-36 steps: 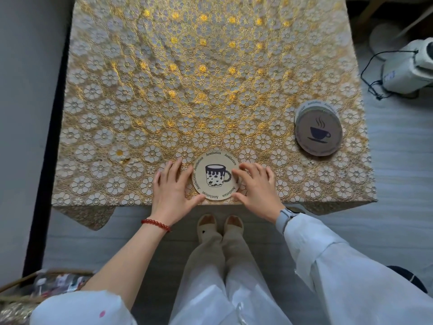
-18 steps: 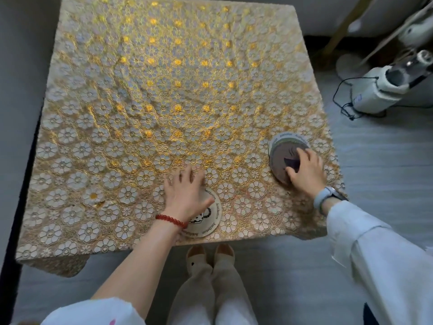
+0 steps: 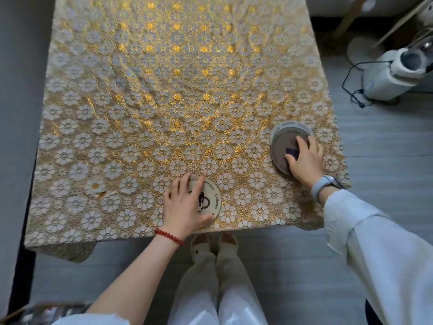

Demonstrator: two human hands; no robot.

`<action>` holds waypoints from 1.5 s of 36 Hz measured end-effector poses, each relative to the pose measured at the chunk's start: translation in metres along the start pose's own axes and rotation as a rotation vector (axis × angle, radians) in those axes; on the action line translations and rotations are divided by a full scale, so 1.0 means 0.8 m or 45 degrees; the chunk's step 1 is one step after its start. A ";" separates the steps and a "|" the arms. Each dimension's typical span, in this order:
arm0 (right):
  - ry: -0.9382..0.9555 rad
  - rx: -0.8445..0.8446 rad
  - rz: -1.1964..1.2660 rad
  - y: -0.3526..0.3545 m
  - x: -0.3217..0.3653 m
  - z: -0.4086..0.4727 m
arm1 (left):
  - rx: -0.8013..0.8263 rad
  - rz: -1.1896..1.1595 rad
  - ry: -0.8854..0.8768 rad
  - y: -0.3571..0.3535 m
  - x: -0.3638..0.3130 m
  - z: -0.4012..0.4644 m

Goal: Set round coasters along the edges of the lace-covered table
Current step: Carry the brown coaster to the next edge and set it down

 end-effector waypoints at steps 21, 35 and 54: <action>-0.009 -0.235 0.082 0.038 -0.012 0.012 | 0.192 0.134 -0.074 0.004 -0.074 0.088; 0.216 -0.086 0.706 0.157 -0.078 -0.022 | 0.105 -0.014 0.032 0.058 -0.157 0.102; 0.531 0.088 0.748 0.335 -0.202 0.159 | -0.298 -0.936 0.250 0.080 -0.478 0.148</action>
Point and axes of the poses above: each hand's wrist, its own z-axis towards the middle knuckle, its own y-axis out of the back of the hand, x = y × z, the point moved 3 cm from there along z, towards the middle knuckle, and after that the axes turned 5 degrees about -z, right-handed, at the moved point
